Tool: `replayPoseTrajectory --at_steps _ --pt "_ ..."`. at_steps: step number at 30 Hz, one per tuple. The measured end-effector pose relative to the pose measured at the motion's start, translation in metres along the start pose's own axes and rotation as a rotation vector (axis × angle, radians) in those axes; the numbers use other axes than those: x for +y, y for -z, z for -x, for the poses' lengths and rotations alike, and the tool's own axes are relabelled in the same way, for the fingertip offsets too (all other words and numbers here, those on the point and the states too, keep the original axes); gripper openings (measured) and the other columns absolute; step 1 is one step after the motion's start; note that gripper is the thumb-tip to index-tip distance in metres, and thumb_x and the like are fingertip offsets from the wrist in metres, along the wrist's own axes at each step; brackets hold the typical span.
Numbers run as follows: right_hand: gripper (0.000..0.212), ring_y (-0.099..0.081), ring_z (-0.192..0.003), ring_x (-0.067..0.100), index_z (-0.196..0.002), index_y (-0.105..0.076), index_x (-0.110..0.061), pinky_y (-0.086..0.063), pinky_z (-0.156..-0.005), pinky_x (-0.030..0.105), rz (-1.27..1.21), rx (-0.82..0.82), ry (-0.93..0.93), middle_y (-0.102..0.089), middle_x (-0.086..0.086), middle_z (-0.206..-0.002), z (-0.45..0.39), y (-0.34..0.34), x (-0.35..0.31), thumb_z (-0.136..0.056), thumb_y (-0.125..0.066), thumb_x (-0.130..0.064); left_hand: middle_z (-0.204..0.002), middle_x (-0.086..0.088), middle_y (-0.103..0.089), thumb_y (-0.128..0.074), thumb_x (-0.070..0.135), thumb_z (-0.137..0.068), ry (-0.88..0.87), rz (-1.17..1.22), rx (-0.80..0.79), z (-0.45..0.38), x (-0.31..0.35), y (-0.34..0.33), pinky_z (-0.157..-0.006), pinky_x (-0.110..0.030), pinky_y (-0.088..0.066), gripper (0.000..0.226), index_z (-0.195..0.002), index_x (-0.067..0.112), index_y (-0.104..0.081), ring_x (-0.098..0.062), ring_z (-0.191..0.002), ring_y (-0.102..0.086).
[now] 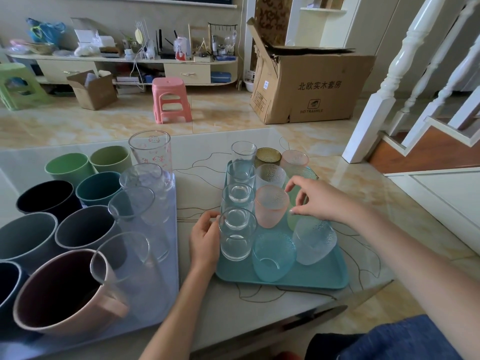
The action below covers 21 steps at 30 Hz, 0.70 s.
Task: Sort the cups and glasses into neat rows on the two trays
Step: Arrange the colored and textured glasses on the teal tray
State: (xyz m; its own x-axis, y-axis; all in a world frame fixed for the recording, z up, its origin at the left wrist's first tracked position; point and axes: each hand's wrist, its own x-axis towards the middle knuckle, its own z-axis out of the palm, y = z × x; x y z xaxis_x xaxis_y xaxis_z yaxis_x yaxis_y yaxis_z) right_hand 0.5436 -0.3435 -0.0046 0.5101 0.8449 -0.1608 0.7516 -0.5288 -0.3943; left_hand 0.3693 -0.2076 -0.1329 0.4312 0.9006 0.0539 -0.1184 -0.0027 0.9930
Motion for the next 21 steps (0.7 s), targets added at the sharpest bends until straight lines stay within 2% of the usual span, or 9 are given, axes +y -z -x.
replayPoseTrajectory --at_steps 3,6,8,10,13,17,19,21 --pt "0.024 -0.053 -0.073 0.01 -0.091 -0.06 -0.029 -0.043 -0.067 0.031 0.158 0.091 0.064 -0.056 -0.009 -0.082 0.018 0.008 -0.019 -0.076 -0.07 -0.045 -0.06 0.006 -0.056 -0.05 0.006 -0.091 -0.012 0.011 -0.001 -0.001 -0.004 0.0 -0.052 -0.017 -0.037 0.023 -0.071 0.009 -0.061 -0.005 -0.056 -0.045" --pt "0.026 -0.046 -0.075 0.007 -0.085 -0.067 -0.032 -0.036 -0.077 0.03 0.3 0.034 0.147 -0.046 -0.015 -0.074 0.031 -0.003 -0.04 -0.075 -0.065 -0.056 -0.057 0.007 -0.045 -0.05 0.029 -0.085 -0.019 0.006 0.007 -0.002 -0.008 0.001 -0.055 -0.028 -0.032 0.033 -0.074 -0.002 -0.057 -0.006 -0.054 -0.036" --pt "0.024 -0.046 -0.082 0.01 -0.086 -0.069 -0.03 -0.032 -0.082 0.031 0.378 0.01 0.175 -0.043 -0.016 -0.071 0.029 -0.016 -0.046 -0.078 -0.064 -0.052 -0.05 0.012 -0.04 -0.049 0.036 -0.083 -0.025 -0.031 0.017 -0.003 -0.009 0.002 -0.056 -0.03 -0.03 0.04 -0.076 -0.002 -0.057 -0.005 -0.051 -0.033" --pt "0.016 -0.054 -0.088 0.014 -0.083 -0.069 -0.028 -0.031 -0.081 0.032 0.412 0.027 0.175 -0.053 -0.012 -0.076 0.024 -0.024 -0.046 -0.081 -0.064 -0.042 -0.046 0.013 -0.04 -0.048 0.039 -0.082 -0.029 -0.04 0.011 -0.002 -0.007 0.002 -0.056 -0.03 -0.031 0.042 -0.075 -0.001 -0.058 -0.003 -0.049 -0.034" --pt "0.009 -0.06 -0.092 0.017 -0.079 -0.067 -0.025 -0.033 -0.083 0.033 0.386 0.099 0.132 -0.067 -0.007 -0.087 0.018 -0.026 -0.041 -0.081 -0.062 -0.031 -0.043 0.012 -0.039 -0.048 0.038 -0.084 -0.038 -0.047 -0.001 0.001 -0.004 0.003 -0.054 -0.029 -0.03 0.034 -0.068 0.013 -0.063 -0.002 -0.046 -0.034" --pt "0.012 -0.061 -0.093 0.017 -0.085 -0.069 -0.023 -0.038 -0.092 0.036 0.367 0.138 0.078 -0.07 -0.006 -0.093 0.013 -0.024 -0.037 -0.084 -0.063 -0.034 -0.041 0.012 -0.04 -0.046 0.04 -0.083 -0.038 -0.046 0.004 0.002 -0.003 0.004 -0.054 -0.029 -0.031 0.033 -0.068 0.016 -0.064 -0.003 -0.045 -0.036" --pt "0.013 -0.06 -0.092 0.017 -0.085 -0.068 -0.024 -0.04 -0.09 0.035 0.364 0.157 0.074 -0.068 -0.006 -0.09 0.012 -0.026 -0.035 -0.085 -0.063 -0.036 -0.04 0.012 -0.04 -0.046 0.04 -0.083 -0.037 -0.043 0.008 0.002 -0.004 0.004 -0.054 -0.029 -0.031 0.034 -0.068 0.016 -0.065 -0.002 -0.044 -0.036" --pt "0.014 -0.059 -0.089 0.018 -0.083 -0.064 -0.024 -0.04 -0.084 0.034 0.37 0.177 0.073 -0.06 -0.008 -0.077 0.012 -0.03 -0.036 -0.085 -0.063 -0.038 -0.04 0.012 -0.041 -0.046 0.04 -0.083 -0.039 -0.045 0.008 0.001 -0.005 0.003 -0.054 -0.028 -0.031 0.034 -0.067 0.017 -0.065 -0.001 -0.044 -0.035"
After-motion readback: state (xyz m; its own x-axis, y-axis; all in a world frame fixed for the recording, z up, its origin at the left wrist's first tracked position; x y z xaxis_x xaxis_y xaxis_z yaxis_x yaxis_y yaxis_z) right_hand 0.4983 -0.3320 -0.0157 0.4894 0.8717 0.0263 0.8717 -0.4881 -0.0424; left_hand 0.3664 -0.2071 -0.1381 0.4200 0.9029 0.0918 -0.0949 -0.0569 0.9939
